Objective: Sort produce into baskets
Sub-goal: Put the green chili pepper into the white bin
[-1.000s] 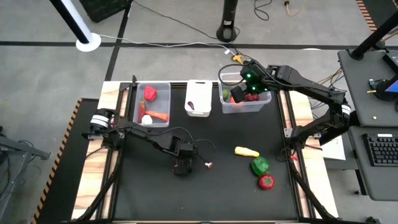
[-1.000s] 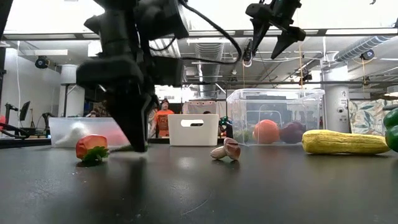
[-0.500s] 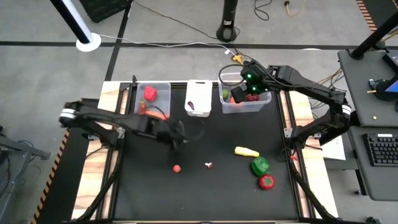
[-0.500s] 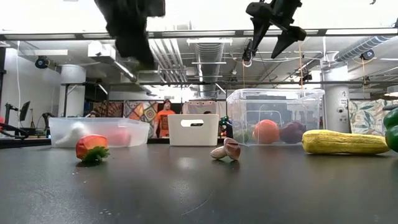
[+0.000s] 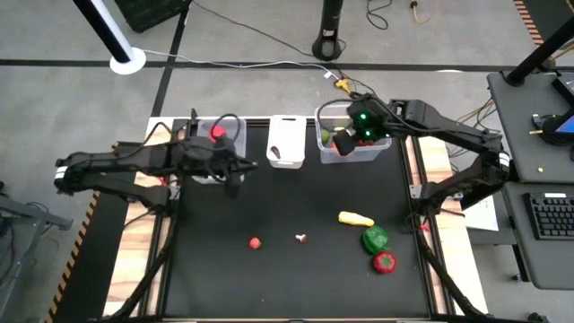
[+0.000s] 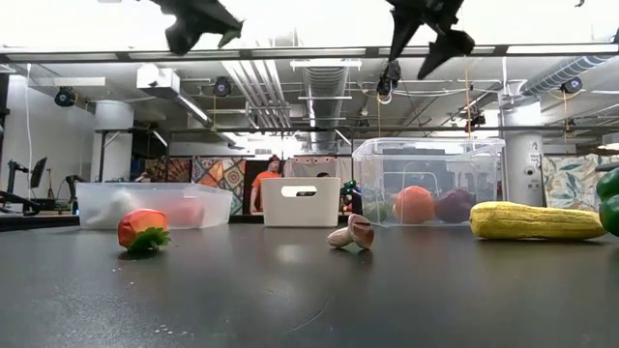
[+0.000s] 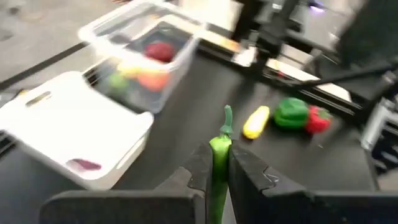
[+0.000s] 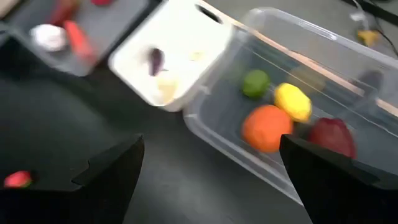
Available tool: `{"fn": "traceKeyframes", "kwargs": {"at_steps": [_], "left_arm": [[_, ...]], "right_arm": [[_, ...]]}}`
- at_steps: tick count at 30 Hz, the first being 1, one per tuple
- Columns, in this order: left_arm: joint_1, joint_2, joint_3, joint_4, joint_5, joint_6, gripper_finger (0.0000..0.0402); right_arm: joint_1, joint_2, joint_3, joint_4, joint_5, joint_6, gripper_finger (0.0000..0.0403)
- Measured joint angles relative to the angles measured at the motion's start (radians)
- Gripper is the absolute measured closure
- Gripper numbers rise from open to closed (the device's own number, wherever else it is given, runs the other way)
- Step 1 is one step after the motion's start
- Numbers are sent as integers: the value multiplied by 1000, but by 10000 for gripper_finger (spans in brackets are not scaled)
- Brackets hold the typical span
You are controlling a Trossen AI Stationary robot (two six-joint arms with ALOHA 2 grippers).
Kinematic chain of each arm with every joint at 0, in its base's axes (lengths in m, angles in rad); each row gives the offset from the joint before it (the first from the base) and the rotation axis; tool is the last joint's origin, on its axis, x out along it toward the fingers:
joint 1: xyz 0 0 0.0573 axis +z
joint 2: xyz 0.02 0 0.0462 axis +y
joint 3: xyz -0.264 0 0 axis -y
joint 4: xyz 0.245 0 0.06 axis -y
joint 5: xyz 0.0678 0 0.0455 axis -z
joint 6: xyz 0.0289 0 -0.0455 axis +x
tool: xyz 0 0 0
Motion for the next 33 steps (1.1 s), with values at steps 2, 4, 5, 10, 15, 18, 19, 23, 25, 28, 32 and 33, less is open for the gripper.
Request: {"fn": "traceKeyframes", "kwargs": {"at_steps": [2,4,5,10,15,18,19,23,25,28,32,33], "left_arm": [[11,-34,-46,-3,-51,-64,385],[25,-63,-92,-28,-111,-143,385],[34,-73,-112,-45,-140,-183,385],[129,-78,-174,-161,-273,-391,385],[253,-53,-181,-103,-133,-334,386],[259,-28,-166,81,-59,-237,386],[258,-14,-158,159,-52,-217,386],[286,95,-119,332,-54,-140,386],[298,175,-88,350,-54,-113,386],[309,303,-44,353,-54,-73,386],[311,458,7,342,-54,-37,382],[315,487,24,343,-53,-19,380]], "right_arm": [[37,-15,0,29,0,-8,37],[74,-27,0,48,0,-10,37],[92,-31,0,58,0,-10,37],[138,-35,0,94,1,18,37],[143,-30,-5,97,0,44,37],[147,-31,-5,97,1,63,37],[149,-32,-5,97,1,71,37],[156,-33,-5,97,0,85,37],[160,-33,-5,97,1,96,37],[161,-33,-5,97,0,101,37],[172,-39,-5,93,-10,136,37],[177,-42,-5,90,-20,148,37]]}}
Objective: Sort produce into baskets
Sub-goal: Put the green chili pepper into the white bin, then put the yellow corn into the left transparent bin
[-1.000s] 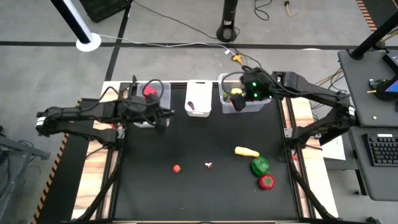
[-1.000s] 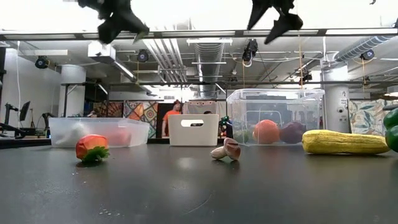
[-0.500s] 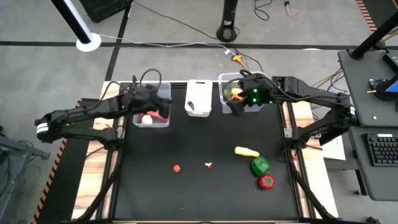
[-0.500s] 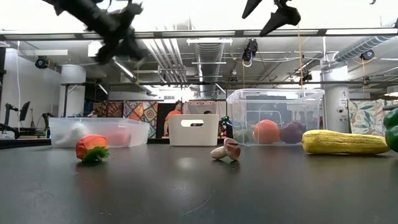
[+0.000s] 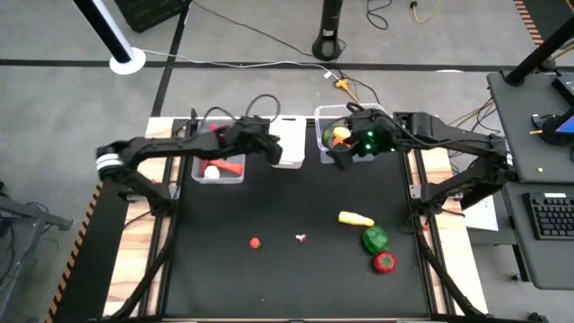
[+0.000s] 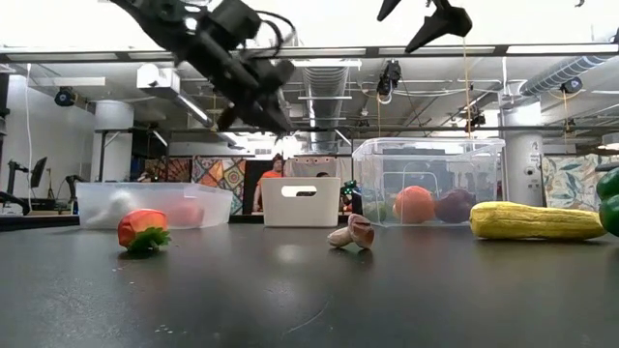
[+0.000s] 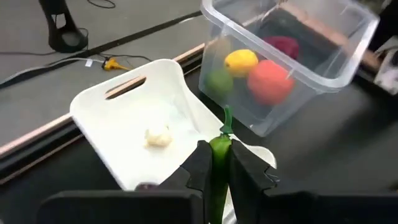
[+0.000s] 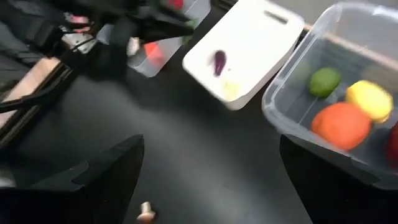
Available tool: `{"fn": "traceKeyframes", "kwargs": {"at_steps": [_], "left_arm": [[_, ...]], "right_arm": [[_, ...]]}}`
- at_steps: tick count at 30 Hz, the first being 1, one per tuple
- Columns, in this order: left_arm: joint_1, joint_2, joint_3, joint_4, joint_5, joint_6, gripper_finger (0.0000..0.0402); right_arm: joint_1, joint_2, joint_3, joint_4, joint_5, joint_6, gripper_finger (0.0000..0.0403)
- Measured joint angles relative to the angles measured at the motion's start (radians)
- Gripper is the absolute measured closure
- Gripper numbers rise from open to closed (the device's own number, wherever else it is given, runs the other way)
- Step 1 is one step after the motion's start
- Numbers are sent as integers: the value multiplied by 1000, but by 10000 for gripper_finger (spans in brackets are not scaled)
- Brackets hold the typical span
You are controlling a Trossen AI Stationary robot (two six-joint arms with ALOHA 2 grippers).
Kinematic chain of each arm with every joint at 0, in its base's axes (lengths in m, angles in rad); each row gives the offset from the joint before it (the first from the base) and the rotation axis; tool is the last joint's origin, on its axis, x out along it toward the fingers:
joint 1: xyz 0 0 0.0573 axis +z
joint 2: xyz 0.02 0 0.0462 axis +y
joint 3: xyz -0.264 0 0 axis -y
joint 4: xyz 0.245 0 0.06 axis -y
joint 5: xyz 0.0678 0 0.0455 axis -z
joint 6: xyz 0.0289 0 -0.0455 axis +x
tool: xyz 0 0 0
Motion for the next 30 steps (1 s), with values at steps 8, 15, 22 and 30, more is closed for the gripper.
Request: {"fn": "traceKeyframes", "kwargs": {"at_steps": [8,15,22,30], "left_arm": [[56,175,166,-74,25,79,374],[79,273,299,-228,85,121,343],[79,278,315,-259,86,130,274],[-18,84,304,-419,86,132,242]], "right_arm": [[55,-4,0,-117,-121,83,37],[108,4,-3,-299,-138,133,37],[130,4,-20,-307,-146,130,37],[219,3,-156,-244,-198,85,37]]}}
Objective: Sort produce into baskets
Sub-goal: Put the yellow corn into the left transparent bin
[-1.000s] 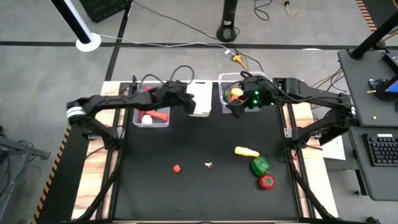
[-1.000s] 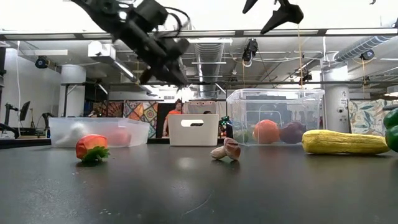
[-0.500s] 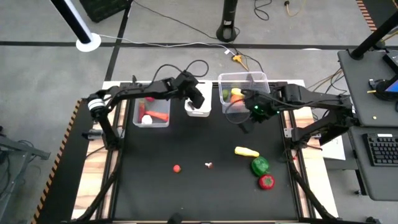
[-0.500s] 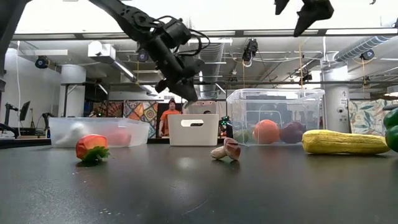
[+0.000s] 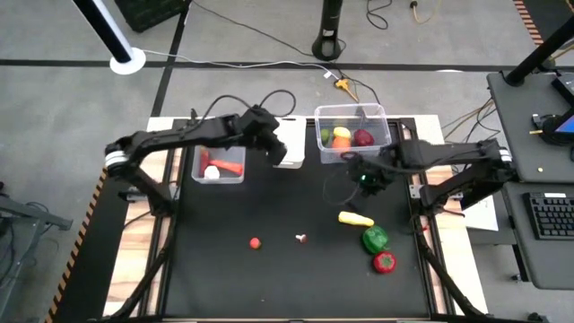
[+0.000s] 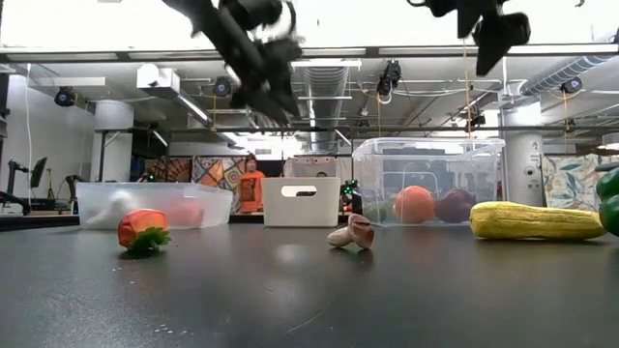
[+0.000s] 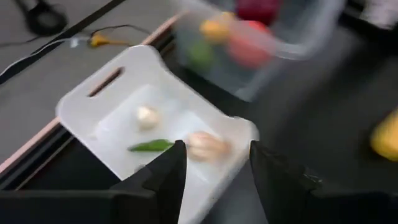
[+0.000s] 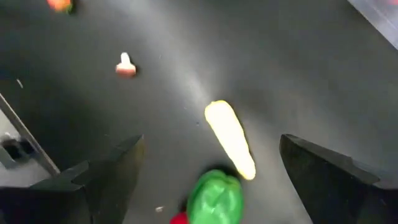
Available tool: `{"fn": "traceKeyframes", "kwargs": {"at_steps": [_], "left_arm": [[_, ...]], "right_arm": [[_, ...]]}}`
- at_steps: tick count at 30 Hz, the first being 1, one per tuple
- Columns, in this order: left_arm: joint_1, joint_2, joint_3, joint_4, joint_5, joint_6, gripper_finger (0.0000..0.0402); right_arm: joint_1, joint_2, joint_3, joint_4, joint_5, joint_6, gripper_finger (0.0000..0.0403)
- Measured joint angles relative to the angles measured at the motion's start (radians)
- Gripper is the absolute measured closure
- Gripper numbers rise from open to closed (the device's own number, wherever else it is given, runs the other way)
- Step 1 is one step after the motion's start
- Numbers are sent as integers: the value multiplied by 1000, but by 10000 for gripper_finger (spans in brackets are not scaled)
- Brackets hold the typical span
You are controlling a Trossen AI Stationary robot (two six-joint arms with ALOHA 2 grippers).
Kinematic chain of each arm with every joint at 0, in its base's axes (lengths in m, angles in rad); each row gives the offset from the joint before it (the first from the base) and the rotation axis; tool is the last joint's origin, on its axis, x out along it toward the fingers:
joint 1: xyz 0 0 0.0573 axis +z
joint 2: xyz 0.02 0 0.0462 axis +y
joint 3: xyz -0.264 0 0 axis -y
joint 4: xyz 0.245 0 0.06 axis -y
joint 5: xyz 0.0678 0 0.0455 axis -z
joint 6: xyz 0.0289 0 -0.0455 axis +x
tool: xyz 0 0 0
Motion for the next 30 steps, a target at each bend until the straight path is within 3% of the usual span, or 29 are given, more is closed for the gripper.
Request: {"fn": "traceKeyframes", "kwargs": {"at_steps": [6,10,16,30], "left_arm": [[-159,-119,-14,-46,0,-8,244],[-284,-185,-46,-54,-28,-38,244],[-425,-302,-120,-71,-171,-147,244],[-483,-484,-223,-71,-359,-267,245]], "right_arm": [[128,0,-205,246,37,-250,37],[167,0,-320,295,79,-257,37],[174,0,-444,384,87,-212,37],[174,136,-527,533,113,-236,38]]}}
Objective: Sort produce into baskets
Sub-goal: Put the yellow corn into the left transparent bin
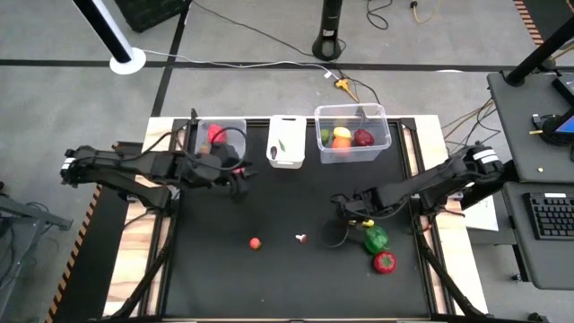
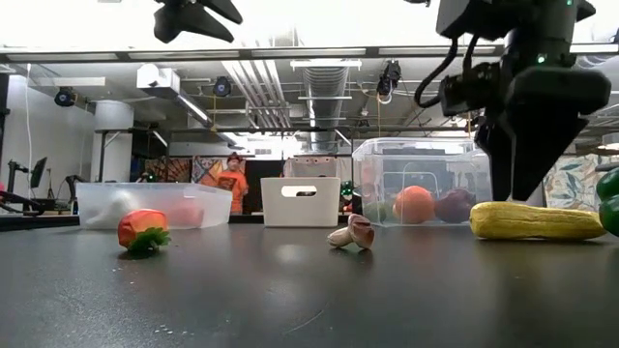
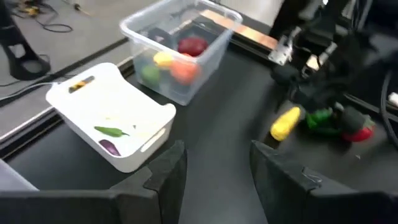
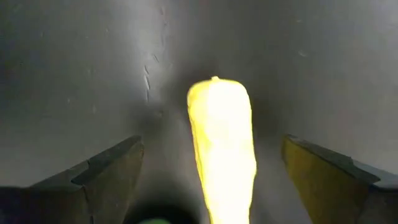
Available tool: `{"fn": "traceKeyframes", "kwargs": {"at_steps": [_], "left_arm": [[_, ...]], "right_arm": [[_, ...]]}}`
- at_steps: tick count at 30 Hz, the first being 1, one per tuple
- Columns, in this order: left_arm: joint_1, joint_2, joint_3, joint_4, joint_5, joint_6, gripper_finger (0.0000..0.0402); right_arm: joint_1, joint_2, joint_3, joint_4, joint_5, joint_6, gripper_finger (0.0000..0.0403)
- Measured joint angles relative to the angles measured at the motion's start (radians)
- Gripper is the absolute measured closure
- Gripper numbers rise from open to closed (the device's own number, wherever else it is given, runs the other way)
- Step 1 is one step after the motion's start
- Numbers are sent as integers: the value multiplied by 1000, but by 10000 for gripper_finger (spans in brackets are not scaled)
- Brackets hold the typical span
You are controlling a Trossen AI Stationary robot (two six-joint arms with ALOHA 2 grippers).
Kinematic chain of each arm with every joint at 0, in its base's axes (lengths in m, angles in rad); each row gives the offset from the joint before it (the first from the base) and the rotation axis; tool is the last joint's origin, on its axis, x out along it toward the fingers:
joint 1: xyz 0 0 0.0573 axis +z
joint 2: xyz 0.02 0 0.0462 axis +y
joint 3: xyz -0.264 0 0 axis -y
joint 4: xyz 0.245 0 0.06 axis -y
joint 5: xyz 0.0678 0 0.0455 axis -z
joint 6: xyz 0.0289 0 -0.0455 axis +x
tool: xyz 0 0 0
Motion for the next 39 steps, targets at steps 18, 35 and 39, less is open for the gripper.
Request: {"fn": "traceKeyframes", "kwargs": {"at_steps": [18,35,39], "left_arm": [[0,-11,-1,4,-20,-3,245],[0,-18,-1,6,-11,-34,245],[-2,-23,8,8,-10,-41,245]], "right_arm": [[0,74,1,47,-55,52,253],[-63,32,267,60,38,27,296],[-110,35,406,107,127,-85,297]]}}
